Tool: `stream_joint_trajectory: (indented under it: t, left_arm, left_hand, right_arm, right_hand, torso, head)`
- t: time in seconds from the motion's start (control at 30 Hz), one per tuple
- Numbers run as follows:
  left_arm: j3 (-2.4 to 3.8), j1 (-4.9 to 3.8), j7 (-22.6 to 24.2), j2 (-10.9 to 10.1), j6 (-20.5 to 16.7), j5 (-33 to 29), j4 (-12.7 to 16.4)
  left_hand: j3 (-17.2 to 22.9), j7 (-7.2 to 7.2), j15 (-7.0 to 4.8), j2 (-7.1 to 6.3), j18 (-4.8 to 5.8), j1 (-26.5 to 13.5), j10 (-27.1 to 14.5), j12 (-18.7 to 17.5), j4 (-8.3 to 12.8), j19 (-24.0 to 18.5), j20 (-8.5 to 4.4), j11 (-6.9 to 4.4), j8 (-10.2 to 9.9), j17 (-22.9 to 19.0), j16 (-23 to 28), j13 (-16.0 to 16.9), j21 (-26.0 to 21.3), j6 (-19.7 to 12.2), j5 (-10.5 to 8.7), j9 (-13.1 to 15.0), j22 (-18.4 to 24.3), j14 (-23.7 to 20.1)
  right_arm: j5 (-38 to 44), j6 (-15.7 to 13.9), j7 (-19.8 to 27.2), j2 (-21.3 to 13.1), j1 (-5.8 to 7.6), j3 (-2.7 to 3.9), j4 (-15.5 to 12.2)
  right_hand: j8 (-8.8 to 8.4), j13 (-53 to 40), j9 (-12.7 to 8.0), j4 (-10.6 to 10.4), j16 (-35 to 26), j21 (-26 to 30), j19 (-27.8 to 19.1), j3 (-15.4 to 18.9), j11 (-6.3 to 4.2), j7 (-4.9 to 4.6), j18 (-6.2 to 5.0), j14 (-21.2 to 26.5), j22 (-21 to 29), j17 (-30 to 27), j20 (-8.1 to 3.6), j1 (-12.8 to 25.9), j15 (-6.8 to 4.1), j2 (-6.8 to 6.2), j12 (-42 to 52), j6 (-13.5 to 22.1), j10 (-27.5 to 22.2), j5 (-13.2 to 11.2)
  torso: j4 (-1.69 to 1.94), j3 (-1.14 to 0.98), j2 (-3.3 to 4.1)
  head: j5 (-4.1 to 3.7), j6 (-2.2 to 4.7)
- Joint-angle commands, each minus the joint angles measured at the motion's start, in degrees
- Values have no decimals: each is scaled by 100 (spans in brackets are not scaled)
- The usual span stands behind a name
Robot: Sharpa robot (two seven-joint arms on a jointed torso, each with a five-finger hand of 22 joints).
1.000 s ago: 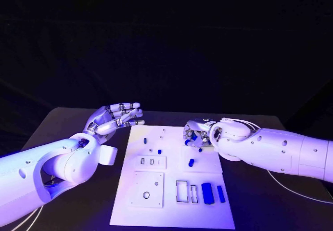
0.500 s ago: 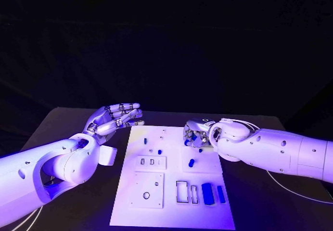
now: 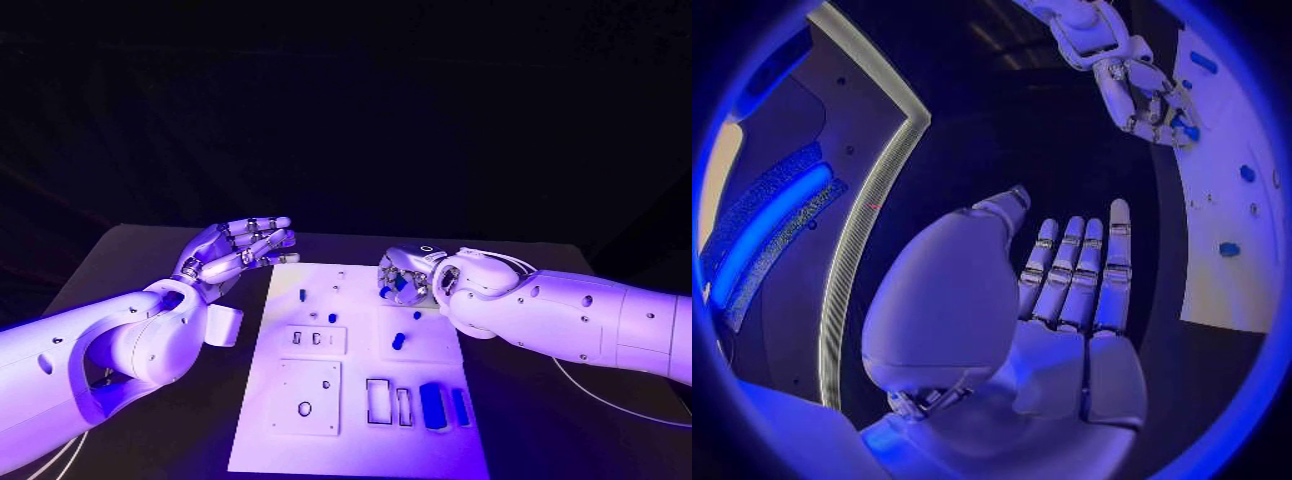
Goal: Assemble the parts on the task board
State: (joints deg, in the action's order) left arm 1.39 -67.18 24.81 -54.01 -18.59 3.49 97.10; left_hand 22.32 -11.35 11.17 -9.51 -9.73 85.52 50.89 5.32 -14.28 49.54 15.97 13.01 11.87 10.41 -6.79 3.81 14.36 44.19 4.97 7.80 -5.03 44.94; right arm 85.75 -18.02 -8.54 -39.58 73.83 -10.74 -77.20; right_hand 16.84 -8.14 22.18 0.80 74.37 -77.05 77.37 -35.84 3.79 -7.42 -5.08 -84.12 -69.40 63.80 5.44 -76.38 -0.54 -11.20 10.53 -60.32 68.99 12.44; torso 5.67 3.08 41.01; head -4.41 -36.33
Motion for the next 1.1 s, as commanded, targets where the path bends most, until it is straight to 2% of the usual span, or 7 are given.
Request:
stream_joint_trajectory:
  t: [0.03, 0.2, 0.5, 0.93, 1.1]
  left_arm:
    - [6, -11, 47, 14, 69, -15, 6]
    - [6, -10, 58, 21, 61, -23, 12]
    - [6, -10, 62, 25, 50, -26, 12]
    - [6, -12, 57, 50, 60, -27, 5]
    - [6, -20, 49, 42, 60, -27, 17]
  left_hand:
    - [25, -411, 7, 4, -40, -34, -37, 13, 8, -26, 19, -7, 13, 6, 38, -5, 12, -35, -21, -5, 5, -46]
    - [27, -410, 7, 6, -40, -31, -47, 10, 10, -25, 19, -6, 12, 8, 39, -6, 13, -40, -20, -6, 5, -46]
    - [34, -411, 8, 8, -40, -22, -75, 0, 18, -24, 19, -2, 7, 14, 43, -9, 15, -57, -19, -8, 6, -47]
    - [36, -411, 9, 8, -40, -20, -83, -1, 21, -24, 19, -2, 6, 16, 45, -9, 16, -62, -19, -9, 6, -48]
    - [36, -411, 9, 8, -40, -20, -83, -1, 21, -24, 19, -2, 6, 16, 45, -9, 16, -62, -19, -9, 6, -48]
  right_arm:
    - [96, -489, -29, 48, 22, 14, -45]
    - [113, -716, -42, 207, 66, 30, 21]
    - [120, -1004, 39, 594, 85, 38, 378]
    - [76, -946, 139, 1153, 33, 38, 977]
    - [41, -866, 174, 1265, 7, 37, 1079]
  right_hand:
    - [31, -66, 21, 41, 41, -49, 39, -5, -28, -7, 67, -136, -34, 27, -20, -79, -38, 85, 25, -31, 59, 18]
    - [34, -69, 28, 49, 54, -61, 49, -10, -28, -7, 70, -139, -53, 43, -21, -80, -39, 81, 28, -29, 61, 18]
    - [37, -73, 39, 59, 70, -77, 60, -20, -27, -10, 74, -144, -77, 61, -22, -80, -39, 78, 30, -24, 60, 19]
    - [38, -76, 48, 64, 83, -79, 58, -26, -25, -12, 74, -148, -79, 74, -22, -75, -38, 76, 32, -19, 58, 19]
    - [37, -77, 53, 66, 85, -80, 56, -29, -23, -14, 73, -148, -79, 73, -22, -70, -37, 74, 31, -13, 54, 19]
  torso:
    - [5, 6, -3]
    - [24, 11, 5]
    - [21, 14, 14]
    - [60, 17, 35]
    - [54, 18, 49]
  head:
    - [13, 12]
    - [5, 36]
    - [20, 46]
    - [30, 25]
    - [50, 33]
